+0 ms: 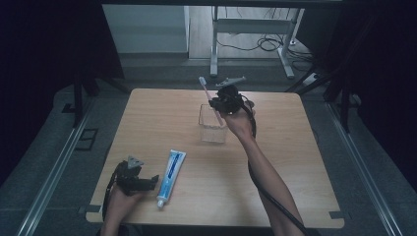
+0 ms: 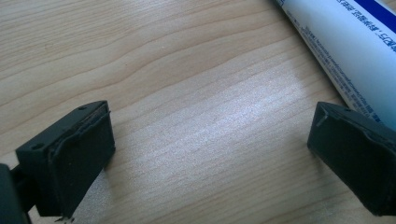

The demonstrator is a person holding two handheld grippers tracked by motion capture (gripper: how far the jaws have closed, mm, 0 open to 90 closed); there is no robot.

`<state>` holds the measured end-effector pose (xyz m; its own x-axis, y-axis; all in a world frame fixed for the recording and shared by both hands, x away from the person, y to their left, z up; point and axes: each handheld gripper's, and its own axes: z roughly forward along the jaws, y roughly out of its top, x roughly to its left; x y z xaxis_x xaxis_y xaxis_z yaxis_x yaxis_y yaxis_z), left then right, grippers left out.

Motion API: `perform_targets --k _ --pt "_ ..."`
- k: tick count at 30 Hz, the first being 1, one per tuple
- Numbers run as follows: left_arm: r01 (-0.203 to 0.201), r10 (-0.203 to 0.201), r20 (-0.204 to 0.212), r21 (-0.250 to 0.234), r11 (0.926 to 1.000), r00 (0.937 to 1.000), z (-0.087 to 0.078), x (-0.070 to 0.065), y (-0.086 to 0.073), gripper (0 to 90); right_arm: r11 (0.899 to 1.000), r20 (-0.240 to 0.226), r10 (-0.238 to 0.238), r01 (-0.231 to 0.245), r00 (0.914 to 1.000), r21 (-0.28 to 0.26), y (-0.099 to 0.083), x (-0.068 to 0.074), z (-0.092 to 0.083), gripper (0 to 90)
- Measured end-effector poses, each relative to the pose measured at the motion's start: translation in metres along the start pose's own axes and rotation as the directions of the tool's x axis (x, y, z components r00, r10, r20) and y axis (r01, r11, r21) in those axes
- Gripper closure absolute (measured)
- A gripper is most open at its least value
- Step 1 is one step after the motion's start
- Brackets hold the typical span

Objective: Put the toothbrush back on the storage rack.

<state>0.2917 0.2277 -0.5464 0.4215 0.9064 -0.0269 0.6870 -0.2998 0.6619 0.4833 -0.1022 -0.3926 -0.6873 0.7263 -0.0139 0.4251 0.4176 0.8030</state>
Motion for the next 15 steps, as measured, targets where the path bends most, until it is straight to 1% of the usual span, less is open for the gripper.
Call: perform_targets --k 15 --pt "0.000 0.000 0.002 0.001 1.0000 1.0000 0.000 0.000 0.000 0.6 0.999 -0.001 0.014 -0.014 0.9999 0.035 -0.020 -0.004 0.018 78.2"
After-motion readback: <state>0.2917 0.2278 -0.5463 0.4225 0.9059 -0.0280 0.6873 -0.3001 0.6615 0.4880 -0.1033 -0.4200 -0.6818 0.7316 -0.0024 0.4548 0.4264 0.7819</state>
